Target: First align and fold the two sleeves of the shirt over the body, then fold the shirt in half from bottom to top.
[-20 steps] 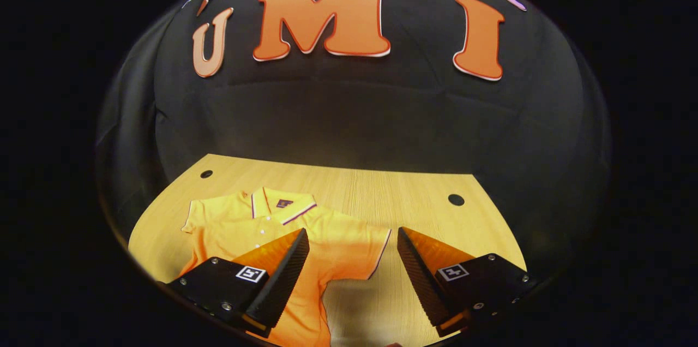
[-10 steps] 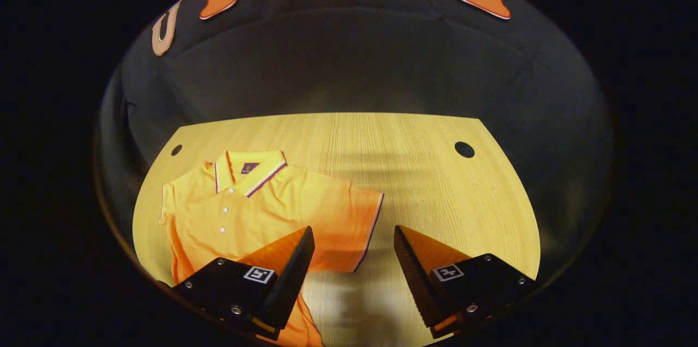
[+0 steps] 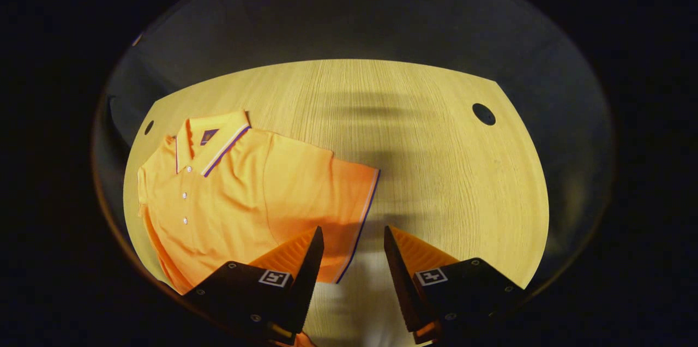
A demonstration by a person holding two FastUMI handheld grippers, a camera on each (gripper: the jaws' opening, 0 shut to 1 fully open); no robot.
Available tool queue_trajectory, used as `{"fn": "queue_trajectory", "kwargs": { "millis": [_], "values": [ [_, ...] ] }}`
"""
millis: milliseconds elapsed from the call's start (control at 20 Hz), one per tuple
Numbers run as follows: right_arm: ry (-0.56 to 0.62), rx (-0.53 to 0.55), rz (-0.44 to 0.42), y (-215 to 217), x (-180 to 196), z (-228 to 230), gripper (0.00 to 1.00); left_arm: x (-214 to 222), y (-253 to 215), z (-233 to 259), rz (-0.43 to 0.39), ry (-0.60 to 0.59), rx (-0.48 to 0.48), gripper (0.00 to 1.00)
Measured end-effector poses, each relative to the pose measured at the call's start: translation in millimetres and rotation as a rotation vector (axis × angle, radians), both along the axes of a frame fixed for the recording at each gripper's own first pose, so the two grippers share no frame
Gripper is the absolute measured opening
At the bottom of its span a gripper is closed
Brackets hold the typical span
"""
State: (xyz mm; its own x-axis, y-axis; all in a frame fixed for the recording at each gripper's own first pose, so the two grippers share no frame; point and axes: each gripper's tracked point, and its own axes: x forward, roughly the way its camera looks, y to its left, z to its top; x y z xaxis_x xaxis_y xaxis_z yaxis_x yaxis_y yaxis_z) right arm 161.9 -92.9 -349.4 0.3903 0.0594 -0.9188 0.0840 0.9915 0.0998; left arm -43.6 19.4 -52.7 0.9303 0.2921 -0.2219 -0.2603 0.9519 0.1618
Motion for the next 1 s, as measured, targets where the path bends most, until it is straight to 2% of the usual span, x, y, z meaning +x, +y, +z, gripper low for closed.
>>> {"fn": "queue_trajectory", "kwargs": {
  "millis": [200,250,350,400,450,500,550,600,650,750,1000],
  "values": [
    [0.089,0.022,-0.023,5,-2,-19,0.62,0,-1,-3,0.005,0.016,0.003,0.99],
    [0.095,0.018,-0.027,5,-1,-22,0.63,1,-1,-4,0.006,0.021,0.004,0.99],
    [0.099,0.017,-0.021,8,1,-23,0.49,2,-2,-6,0.0,0.035,0.005,0.99],
    [0.097,0.018,-0.016,11,-3,-24,0.49,3,-2,-8,-0.003,0.04,0.002,0.99],
    [0.082,0.02,-0.015,11,4,-15,0.41,4,0,-6,-0.001,0.038,0.002,0.99],
    [0.07,0.025,-0.004,12,7,-20,0.37,3,-1,-6,-0.005,0.039,0.003,1.0],
    [0.057,0.055,0.015,15,9,-18,0.19,3,-2,-6,-0.009,0.042,0.006,1.0],
    [0.069,0.119,0.005,24,8,-15,0.19,3,-3,-7,-0.013,0.041,0.006,1.0],
    [0.073,0.194,-0.002,36,7,-6,0.09,2,-3,-6,-0.018,0.042,0.006,1.0],
    [0.015,0.238,-0.016,41,20,7,0.06,3,-4,-9,-0.017,0.048,0.006,0.99],
    [-0.058,0.344,0.051,81,30,52,0.05,7,-4,-16,-0.009,0.067,0.0,1.0]
  ]
}}
